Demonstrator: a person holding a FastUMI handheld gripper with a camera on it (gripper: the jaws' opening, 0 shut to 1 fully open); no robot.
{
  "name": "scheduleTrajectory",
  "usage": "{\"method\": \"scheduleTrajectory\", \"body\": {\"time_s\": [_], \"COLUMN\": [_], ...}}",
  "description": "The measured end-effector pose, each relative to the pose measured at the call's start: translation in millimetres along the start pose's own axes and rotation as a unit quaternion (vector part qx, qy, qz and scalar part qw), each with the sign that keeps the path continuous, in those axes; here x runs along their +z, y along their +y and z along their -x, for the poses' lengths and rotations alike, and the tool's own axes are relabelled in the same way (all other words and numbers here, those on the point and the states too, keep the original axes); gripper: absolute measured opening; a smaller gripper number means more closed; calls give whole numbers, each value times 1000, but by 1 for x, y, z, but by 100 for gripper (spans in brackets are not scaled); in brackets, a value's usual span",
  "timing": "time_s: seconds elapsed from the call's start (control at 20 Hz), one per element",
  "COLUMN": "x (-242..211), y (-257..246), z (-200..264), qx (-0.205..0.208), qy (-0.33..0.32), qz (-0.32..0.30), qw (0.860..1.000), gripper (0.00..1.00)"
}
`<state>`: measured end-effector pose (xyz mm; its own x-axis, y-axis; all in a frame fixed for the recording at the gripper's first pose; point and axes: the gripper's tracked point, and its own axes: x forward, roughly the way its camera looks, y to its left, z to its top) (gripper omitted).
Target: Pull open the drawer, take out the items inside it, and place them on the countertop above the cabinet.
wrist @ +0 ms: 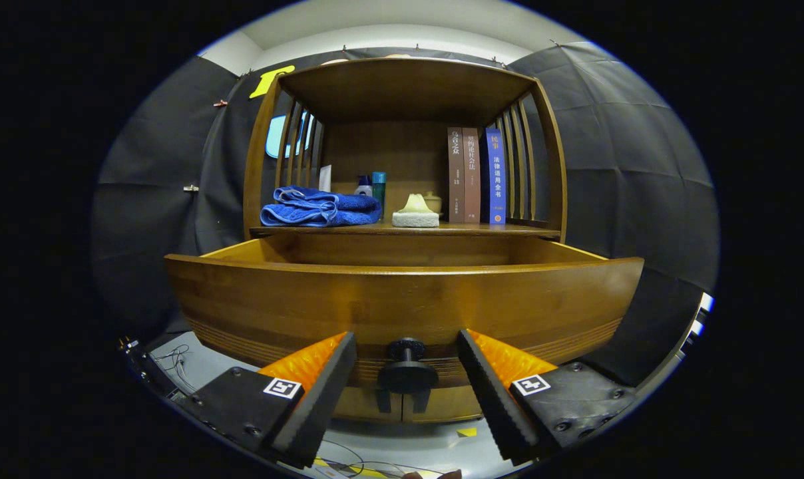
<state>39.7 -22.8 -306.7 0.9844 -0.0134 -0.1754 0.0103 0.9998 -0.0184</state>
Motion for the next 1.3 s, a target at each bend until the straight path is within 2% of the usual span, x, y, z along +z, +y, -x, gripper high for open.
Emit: {"method": "scheduleTrajectory", "body": {"time_s": [0.5, 1.3], "x": [8, 23], "y": [0, 3], "z": [-12, -102], "qx": [3, 0], "qy": [3, 6], "qz": [3, 12], "qw": [1000, 1000], "gripper": [99, 100]}}
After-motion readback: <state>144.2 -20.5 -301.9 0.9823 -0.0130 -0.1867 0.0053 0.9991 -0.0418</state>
